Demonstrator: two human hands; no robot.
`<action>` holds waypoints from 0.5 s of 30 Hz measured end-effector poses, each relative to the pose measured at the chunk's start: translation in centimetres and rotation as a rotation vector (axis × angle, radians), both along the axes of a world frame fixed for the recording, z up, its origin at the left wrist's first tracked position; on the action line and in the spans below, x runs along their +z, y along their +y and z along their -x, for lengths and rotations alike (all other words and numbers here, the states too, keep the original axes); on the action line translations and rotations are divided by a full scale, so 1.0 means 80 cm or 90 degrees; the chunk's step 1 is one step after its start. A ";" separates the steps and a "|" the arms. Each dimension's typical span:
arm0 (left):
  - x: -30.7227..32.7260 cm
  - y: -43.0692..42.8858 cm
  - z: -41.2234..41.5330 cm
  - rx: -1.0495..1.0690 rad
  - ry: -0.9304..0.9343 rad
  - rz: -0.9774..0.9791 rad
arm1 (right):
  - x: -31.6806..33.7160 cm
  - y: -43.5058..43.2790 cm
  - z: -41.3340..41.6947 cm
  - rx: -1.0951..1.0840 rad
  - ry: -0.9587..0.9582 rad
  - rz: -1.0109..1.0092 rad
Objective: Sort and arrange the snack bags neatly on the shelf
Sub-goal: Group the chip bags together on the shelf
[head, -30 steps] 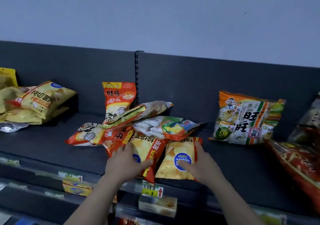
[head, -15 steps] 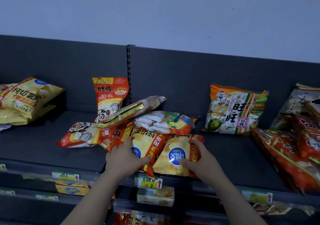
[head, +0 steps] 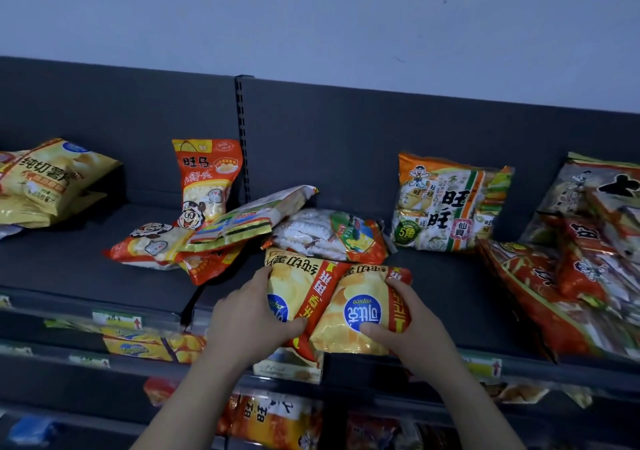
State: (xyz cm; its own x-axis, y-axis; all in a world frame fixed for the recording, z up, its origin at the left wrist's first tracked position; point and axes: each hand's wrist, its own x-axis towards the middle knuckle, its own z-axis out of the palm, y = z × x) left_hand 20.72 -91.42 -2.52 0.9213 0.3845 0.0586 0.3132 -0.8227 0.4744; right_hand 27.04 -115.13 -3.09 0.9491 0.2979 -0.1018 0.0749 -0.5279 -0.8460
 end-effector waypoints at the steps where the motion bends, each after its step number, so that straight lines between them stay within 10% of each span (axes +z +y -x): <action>1: 0.001 -0.006 0.005 0.004 -0.004 -0.002 | 0.004 -0.005 0.004 0.002 -0.004 0.004; 15: 0.015 -0.025 0.133 0.116 -0.106 0.167 | 0.038 -0.018 0.074 0.092 -0.052 -0.070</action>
State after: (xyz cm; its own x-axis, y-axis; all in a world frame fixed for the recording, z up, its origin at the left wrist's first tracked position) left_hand 10.06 -93.40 -1.29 0.8226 0.5629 0.0799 0.3438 -0.6044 0.7187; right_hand 21.13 -116.55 -0.05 0.8993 0.4371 0.0147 0.2142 -0.4109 -0.8862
